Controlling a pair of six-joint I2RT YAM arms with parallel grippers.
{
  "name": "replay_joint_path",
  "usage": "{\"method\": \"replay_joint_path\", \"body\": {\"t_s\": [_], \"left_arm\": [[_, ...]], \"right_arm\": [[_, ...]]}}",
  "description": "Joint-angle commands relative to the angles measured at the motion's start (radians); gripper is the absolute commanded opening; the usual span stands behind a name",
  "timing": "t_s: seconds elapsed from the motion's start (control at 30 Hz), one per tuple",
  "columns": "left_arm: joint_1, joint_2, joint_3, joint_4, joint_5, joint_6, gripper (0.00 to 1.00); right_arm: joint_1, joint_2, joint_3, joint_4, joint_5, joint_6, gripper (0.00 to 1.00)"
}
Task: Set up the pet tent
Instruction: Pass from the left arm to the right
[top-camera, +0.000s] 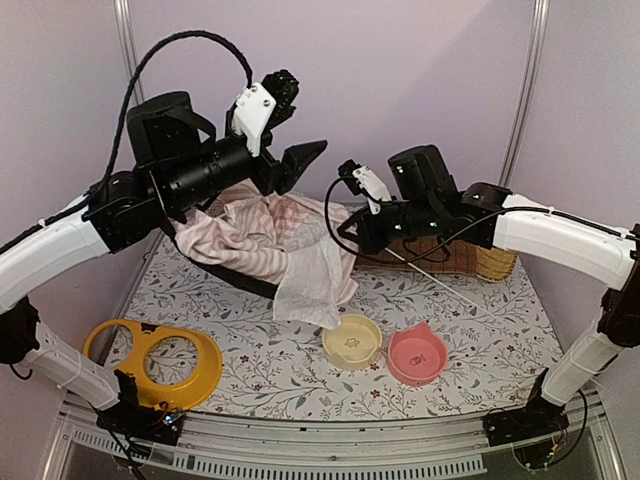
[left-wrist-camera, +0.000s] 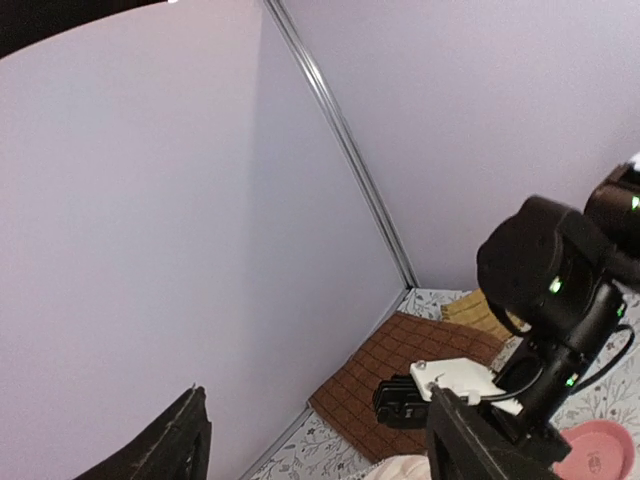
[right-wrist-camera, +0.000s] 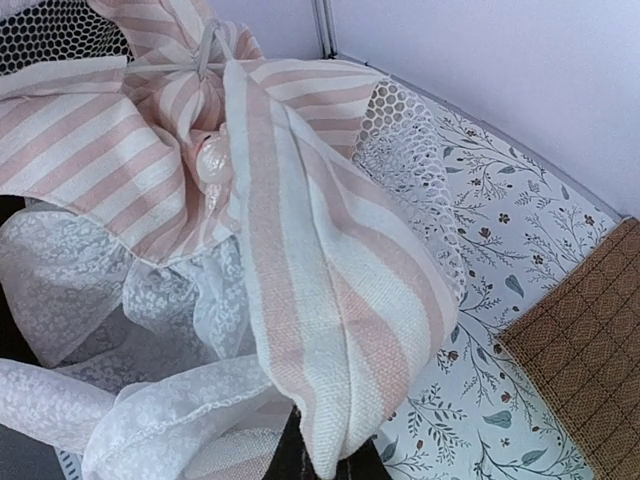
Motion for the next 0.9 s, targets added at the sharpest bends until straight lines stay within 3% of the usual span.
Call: {"method": "replay_joint_path", "body": {"t_s": [0.0,0.23,0.43,0.87], "left_arm": [[0.002,-0.040,0.047,-0.007,-0.020,-0.237,0.76],[-0.012,-0.112,-0.072,-0.020,-0.042,-0.539,0.70],[-0.048,-0.195,-0.210,-0.022,-0.129,-0.685,0.69],[-0.048,-0.491,-0.310,-0.138,-0.432,-0.779,0.74]], "right_arm": [[-0.008,0.061,0.049,0.144,0.176,0.120,0.00],[-0.008,0.201,0.143,0.211,0.336,0.113,0.00],[-0.011,0.343,0.252,0.228,0.443,0.070,0.00],[-0.010,0.544,0.365,0.272,0.434,0.054,0.00]]}}
